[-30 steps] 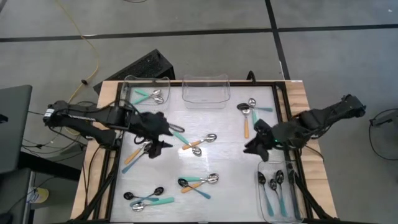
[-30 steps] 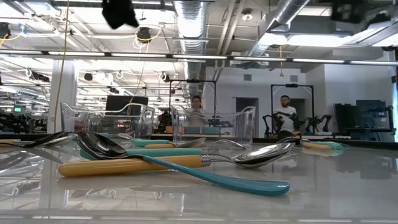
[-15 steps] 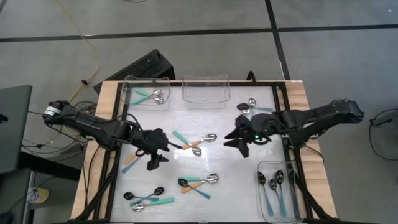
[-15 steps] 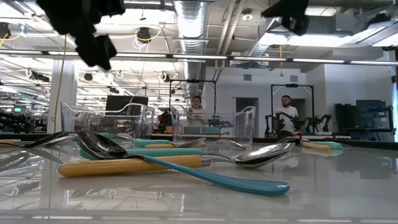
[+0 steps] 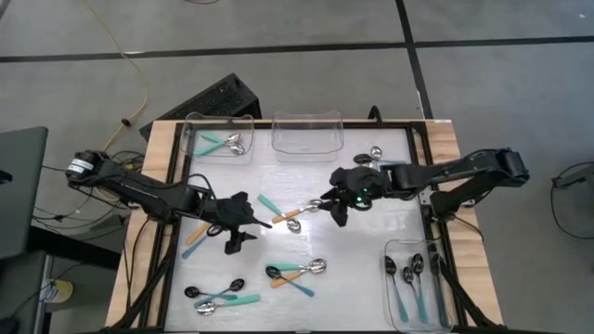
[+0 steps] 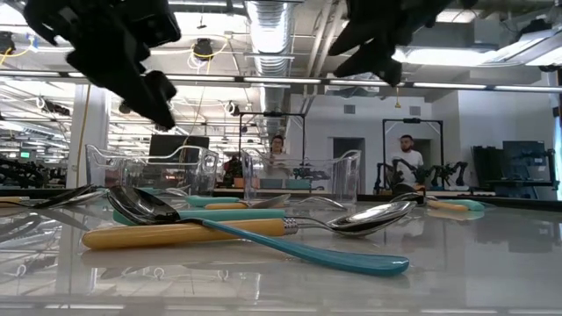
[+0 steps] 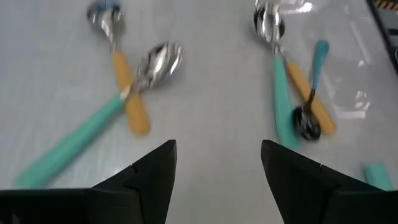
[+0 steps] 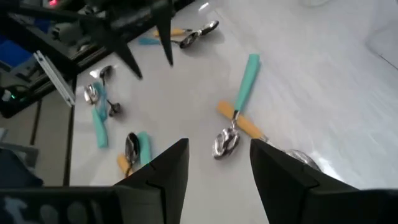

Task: Sort silverware by color (type)
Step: Put the green spoon into the top left transparent bin

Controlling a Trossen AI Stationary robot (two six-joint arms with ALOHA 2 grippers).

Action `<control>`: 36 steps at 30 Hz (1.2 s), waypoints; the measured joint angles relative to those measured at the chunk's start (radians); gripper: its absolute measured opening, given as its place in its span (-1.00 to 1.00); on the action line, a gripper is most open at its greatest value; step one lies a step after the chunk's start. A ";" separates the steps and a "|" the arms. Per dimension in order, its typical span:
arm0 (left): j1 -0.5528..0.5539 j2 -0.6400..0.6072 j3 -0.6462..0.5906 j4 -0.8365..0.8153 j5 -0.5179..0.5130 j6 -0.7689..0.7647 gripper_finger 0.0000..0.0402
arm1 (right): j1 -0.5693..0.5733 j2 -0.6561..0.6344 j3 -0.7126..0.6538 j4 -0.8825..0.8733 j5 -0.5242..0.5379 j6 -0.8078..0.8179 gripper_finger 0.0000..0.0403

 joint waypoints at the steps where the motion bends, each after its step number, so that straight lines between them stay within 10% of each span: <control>1: 0.005 0.014 -0.004 0.025 0.005 0.016 0.09 | -0.012 0.002 0.000 0.011 -0.018 0.001 -0.04; 21: 0.152 0.319 0.077 0.159 -0.027 0.360 0.09 | -0.022 -0.067 0.000 -0.108 -0.038 -0.056 -0.04; 36: 0.399 0.439 0.201 0.013 0.253 0.669 0.09 | -0.018 -0.067 0.000 -0.166 -0.045 -0.076 -0.04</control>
